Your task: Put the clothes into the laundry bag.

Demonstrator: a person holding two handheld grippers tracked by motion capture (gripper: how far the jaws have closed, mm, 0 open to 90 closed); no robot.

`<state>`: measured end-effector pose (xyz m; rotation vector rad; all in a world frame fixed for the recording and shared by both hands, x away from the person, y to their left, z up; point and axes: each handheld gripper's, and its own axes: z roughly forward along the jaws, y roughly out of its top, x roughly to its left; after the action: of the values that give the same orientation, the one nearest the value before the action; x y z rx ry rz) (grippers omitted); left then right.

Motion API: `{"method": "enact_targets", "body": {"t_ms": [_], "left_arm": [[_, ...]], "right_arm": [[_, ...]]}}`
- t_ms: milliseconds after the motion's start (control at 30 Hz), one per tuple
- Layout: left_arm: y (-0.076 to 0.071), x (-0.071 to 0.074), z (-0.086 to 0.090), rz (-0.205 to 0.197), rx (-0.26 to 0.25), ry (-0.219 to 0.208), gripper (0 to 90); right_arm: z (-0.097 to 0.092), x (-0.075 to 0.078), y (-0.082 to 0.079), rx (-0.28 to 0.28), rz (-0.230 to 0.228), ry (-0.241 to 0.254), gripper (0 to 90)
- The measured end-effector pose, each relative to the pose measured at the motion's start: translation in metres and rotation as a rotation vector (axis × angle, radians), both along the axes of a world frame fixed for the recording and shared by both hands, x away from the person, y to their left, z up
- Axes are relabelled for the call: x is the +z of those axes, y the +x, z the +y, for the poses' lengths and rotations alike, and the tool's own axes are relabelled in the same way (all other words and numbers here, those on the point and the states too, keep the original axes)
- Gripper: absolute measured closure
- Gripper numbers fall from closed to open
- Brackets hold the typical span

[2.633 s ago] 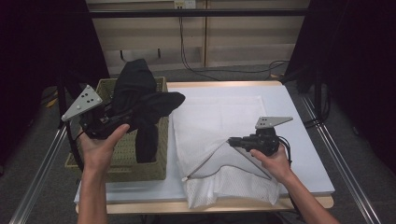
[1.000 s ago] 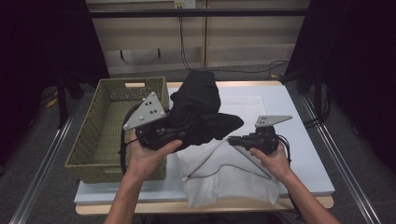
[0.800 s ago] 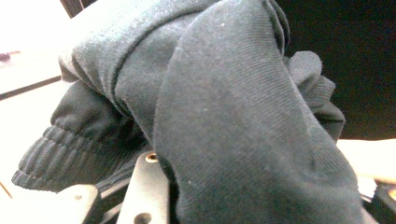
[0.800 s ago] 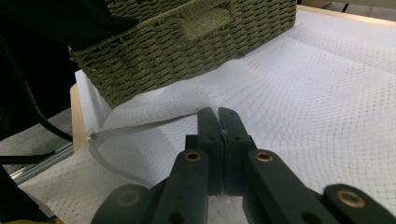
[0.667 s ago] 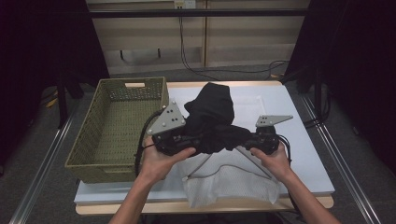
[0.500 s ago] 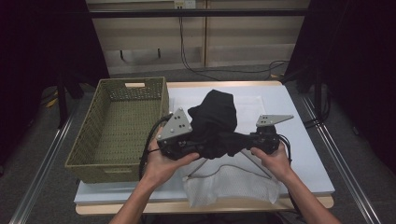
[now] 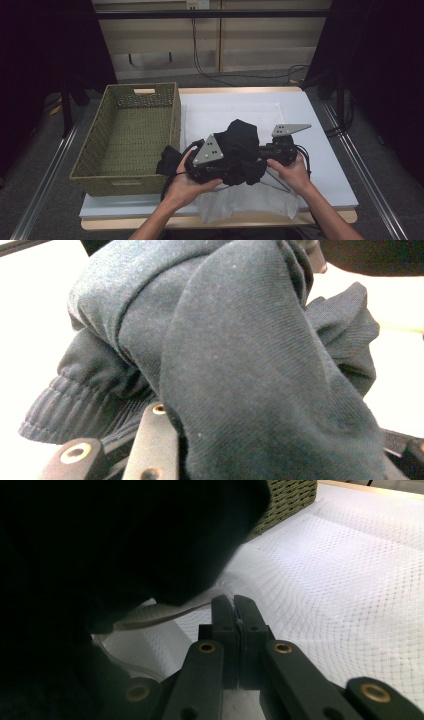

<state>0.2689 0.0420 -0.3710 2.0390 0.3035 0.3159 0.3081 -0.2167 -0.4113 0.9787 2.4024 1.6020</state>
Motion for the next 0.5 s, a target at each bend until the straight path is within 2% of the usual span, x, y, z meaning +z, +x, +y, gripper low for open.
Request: {"method": "enact_targets", "body": {"t_ms": [133, 167, 200, 233, 267, 433, 500], "left_arm": [[0.000, -0.009, -0.007, 0.011, 0.001, 0.012, 63.5], [-0.001, -0.012, -0.009, 0.002, -0.002, 0.036, 63.5], [-0.001, -0.020, -0.013, 0.012, -0.018, 0.061, 63.1], [-0.001, -0.020, -0.013, 0.012, -0.018, 0.061, 62.9], [-0.003, -0.028, -0.017, 0.010, -0.005, 0.079, 62.7], [0.000, -0.039, -0.016, 0.029, -0.007, 0.098, 61.8], [0.001, -0.041, -0.016, 0.022, -0.016, 0.114, 61.5]], "right_arm": [[-0.001, -0.001, 0.000, -0.001, -0.001, -0.003, 89.2], [-0.001, -0.001, 0.000, -0.001, -0.001, -0.003, 89.2], [0.000, -0.002, 0.000, -0.010, 0.010, -0.013, 89.2], [0.000, -0.003, 0.000, -0.010, 0.012, -0.016, 89.2], [0.001, -0.004, 0.001, -0.007, 0.010, -0.022, 89.2], [0.003, -0.007, 0.002, -0.012, 0.018, -0.031, 89.3], [0.003, -0.007, 0.002, -0.013, 0.015, -0.032, 89.3]]}}
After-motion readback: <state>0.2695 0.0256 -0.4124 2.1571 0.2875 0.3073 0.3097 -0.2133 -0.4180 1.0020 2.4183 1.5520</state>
